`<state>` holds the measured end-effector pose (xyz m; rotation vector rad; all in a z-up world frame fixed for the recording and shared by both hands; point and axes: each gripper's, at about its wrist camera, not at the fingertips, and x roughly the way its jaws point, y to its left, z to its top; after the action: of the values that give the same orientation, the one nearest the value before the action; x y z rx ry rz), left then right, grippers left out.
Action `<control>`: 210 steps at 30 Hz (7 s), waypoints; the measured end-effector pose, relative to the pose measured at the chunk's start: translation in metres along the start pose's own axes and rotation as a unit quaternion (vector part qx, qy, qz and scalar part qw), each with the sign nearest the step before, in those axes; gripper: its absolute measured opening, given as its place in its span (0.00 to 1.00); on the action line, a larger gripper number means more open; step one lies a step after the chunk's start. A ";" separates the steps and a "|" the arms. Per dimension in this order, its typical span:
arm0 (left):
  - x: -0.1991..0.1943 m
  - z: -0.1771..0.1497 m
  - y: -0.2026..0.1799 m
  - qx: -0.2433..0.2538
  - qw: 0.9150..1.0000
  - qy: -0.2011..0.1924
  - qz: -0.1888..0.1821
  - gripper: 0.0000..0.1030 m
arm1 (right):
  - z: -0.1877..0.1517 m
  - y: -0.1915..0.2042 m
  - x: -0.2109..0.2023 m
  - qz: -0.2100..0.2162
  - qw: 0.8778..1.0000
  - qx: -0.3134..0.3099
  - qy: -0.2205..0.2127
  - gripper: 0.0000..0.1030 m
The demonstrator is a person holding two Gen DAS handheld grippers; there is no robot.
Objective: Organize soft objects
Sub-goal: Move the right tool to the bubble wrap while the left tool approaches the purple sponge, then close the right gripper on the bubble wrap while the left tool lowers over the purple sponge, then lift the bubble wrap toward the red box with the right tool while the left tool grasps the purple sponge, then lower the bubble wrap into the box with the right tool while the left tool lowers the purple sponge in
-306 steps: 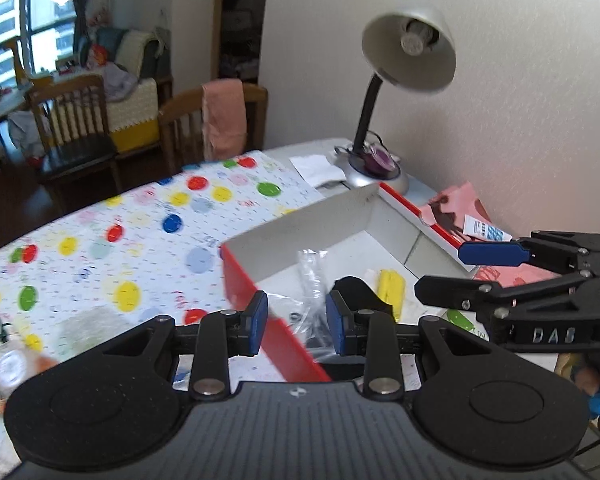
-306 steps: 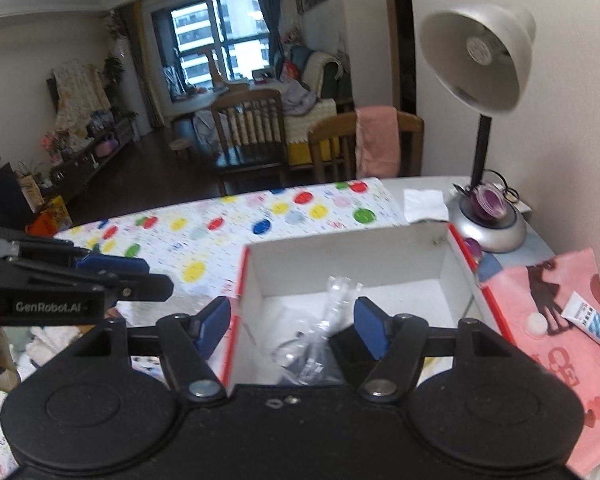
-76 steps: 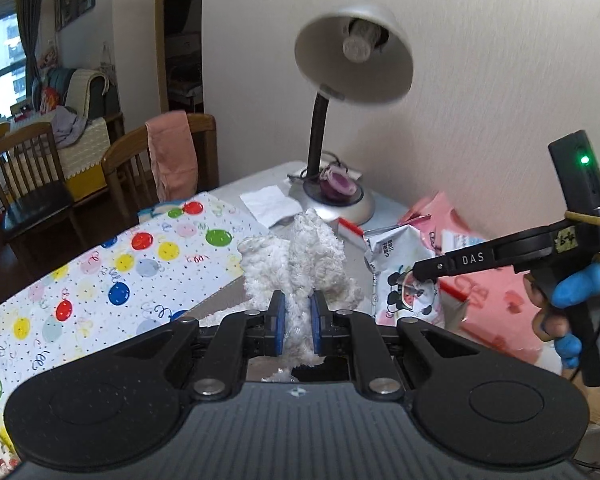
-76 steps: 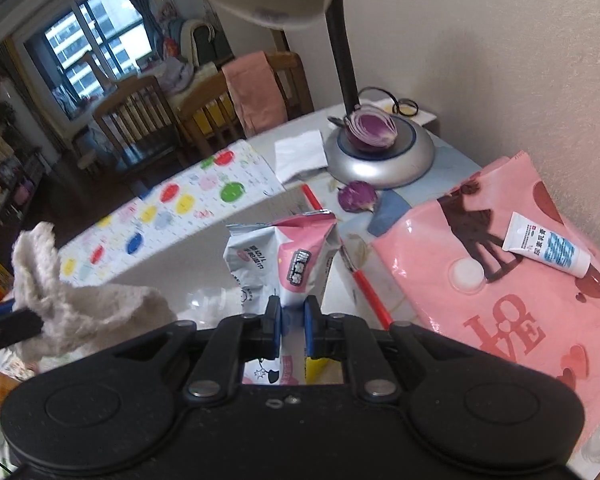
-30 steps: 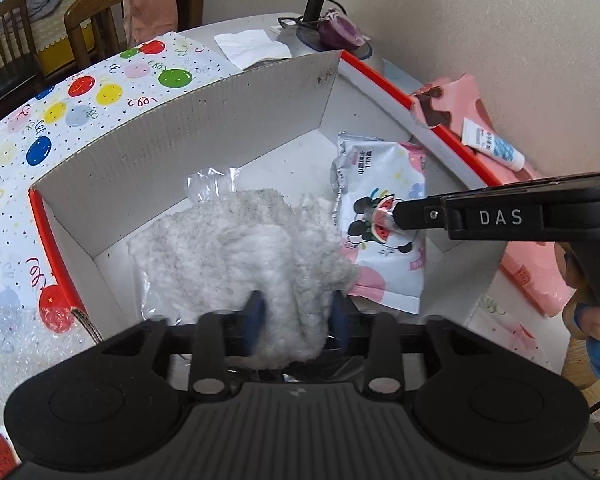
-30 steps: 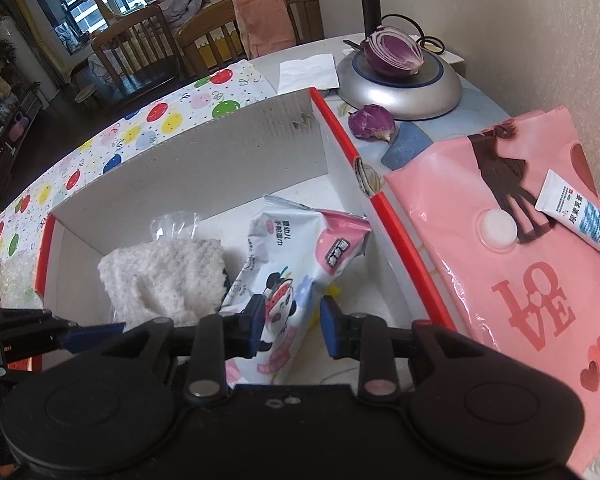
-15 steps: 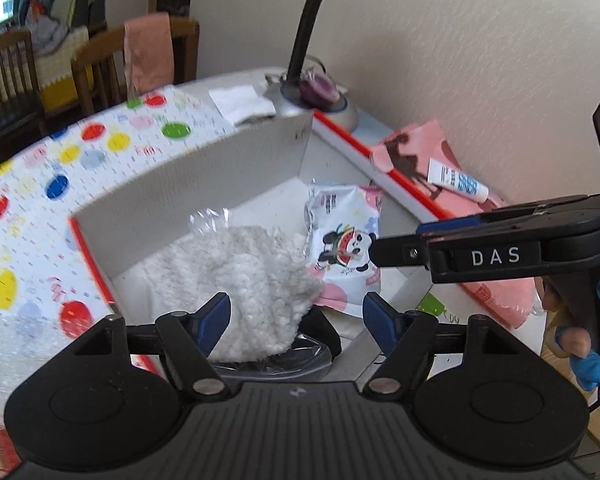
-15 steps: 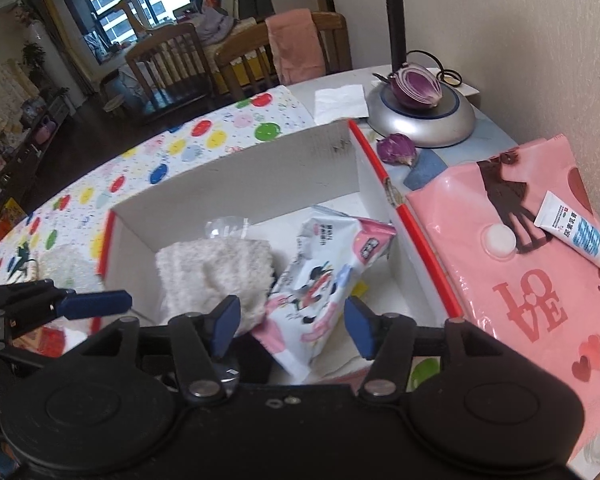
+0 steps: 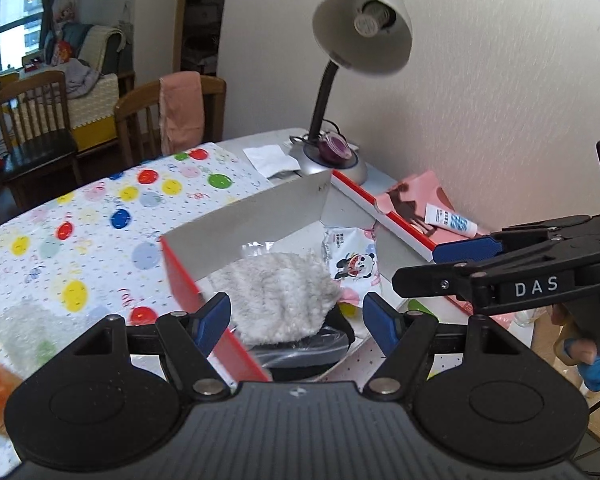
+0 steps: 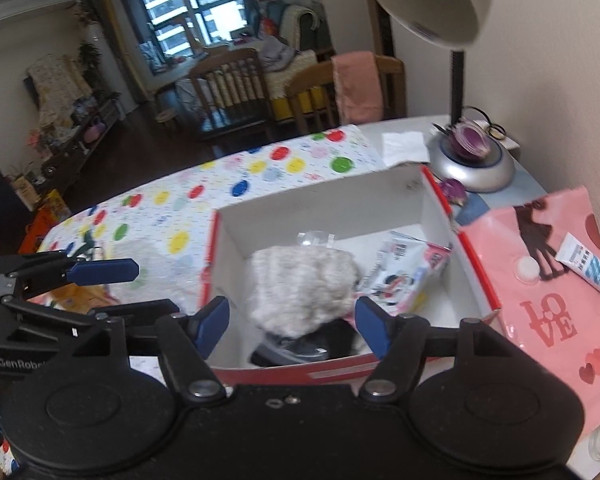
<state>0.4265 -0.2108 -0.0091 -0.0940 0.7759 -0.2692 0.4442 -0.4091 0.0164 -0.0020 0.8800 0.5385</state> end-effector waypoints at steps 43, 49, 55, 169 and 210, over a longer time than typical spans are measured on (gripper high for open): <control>-0.161 -0.172 0.250 -0.039 0.998 -0.002 0.049 1.00 | -0.020 0.212 0.085 0.059 0.992 -0.098 0.046 0.90; -0.148 -0.193 0.260 0.029 0.999 0.029 0.022 1.00 | -0.014 0.211 0.115 0.064 0.987 -0.128 0.073 0.90; -0.124 -0.205 0.271 0.068 0.995 0.069 0.000 1.00 | -0.007 0.208 0.150 0.036 0.980 -0.172 0.091 0.84; 0.007 0.020 0.061 -0.118 0.992 0.052 0.012 0.94 | 0.011 -0.039 0.039 -0.043 0.993 0.107 0.007 0.03; 0.194 0.039 0.021 -0.071 0.981 0.165 0.074 0.94 | -0.002 -0.081 0.125 -0.017 0.991 0.086 0.100 0.25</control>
<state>0.5904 -0.2444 -0.1163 -0.1266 1.1270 -0.0871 0.5433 -0.4239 -0.0941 0.0869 1.1193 0.4338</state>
